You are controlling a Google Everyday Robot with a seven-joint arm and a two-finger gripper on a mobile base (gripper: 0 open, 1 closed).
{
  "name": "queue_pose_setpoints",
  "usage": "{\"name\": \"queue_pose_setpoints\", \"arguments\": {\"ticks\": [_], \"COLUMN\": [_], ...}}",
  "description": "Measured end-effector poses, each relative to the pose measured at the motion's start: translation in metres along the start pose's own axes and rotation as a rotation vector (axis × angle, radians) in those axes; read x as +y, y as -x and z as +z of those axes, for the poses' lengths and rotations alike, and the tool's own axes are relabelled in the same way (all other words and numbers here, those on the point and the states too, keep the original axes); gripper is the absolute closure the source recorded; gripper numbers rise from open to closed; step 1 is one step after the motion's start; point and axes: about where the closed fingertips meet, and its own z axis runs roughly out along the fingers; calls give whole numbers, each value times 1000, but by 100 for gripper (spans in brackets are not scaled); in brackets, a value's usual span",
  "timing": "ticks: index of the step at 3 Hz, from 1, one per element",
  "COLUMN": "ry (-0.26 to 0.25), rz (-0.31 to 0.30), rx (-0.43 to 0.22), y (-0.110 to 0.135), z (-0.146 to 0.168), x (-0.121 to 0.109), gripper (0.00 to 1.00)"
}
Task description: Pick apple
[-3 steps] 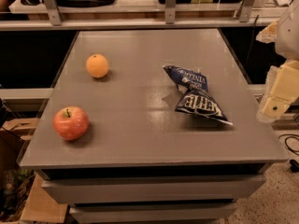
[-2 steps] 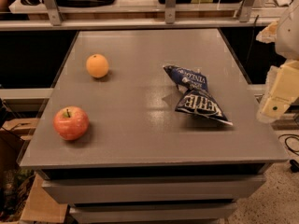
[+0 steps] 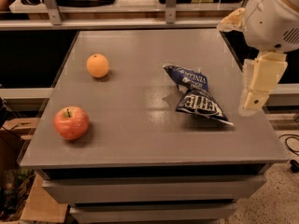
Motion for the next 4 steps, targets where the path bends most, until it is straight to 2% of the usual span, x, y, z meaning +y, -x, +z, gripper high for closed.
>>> {"name": "queue_pose_setpoints", "arguments": {"ticks": [1,2,3,4], "ry": [41,41,40,59], "rz": [-210,-211,-301,-438], "rx": [-59,-59,-111,-190], "y": [56,56,78,116], "z": [11,11,27,48], "x": [-2,-2,-5,-6], "gripper": [0,0,0,0]}}
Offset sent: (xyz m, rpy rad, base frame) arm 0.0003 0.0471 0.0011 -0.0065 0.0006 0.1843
